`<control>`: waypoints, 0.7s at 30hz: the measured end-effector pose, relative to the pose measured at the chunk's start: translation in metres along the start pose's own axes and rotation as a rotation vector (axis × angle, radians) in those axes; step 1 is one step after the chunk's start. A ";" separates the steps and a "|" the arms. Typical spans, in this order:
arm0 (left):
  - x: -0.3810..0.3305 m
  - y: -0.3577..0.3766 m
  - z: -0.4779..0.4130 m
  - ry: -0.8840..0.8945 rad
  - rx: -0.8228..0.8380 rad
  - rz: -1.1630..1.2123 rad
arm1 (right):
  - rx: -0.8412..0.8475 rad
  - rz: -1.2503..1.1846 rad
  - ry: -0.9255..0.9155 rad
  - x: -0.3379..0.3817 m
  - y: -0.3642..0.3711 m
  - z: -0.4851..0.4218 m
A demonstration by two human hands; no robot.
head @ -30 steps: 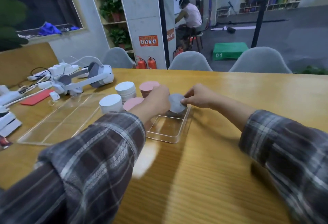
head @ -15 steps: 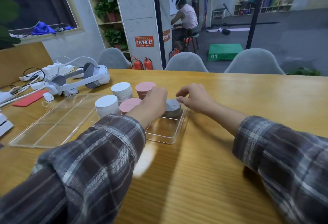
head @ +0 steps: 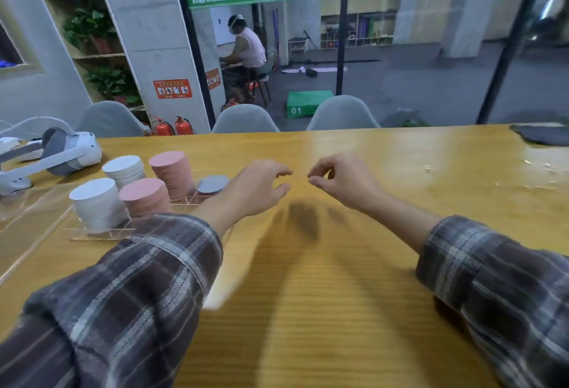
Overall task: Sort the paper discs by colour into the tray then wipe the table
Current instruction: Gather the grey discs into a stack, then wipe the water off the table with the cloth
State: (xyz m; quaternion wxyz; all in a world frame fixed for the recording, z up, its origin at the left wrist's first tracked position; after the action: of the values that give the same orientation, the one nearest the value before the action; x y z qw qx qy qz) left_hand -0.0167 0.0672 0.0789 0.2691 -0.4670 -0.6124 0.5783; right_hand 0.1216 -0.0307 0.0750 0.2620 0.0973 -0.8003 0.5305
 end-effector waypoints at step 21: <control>-0.294 0.092 -0.055 0.575 0.161 0.211 | -0.221 0.216 0.513 -0.165 -0.207 0.273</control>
State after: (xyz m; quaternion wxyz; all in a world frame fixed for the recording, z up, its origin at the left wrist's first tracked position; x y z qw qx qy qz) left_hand 0.1788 -0.1772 0.0626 0.4058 -0.6493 -0.4118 0.4941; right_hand 0.2641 -0.3833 0.0724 0.4066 -0.1546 -0.7667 0.4721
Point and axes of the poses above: each hand's wrist, its own z-axis away from the middle knuckle, its own y-axis out of the palm, x = y × z, the point moved 7 cm from there along -z, towards the middle knuckle, and after that the axes turned 5 degrees about x, right-handed, at the moved point
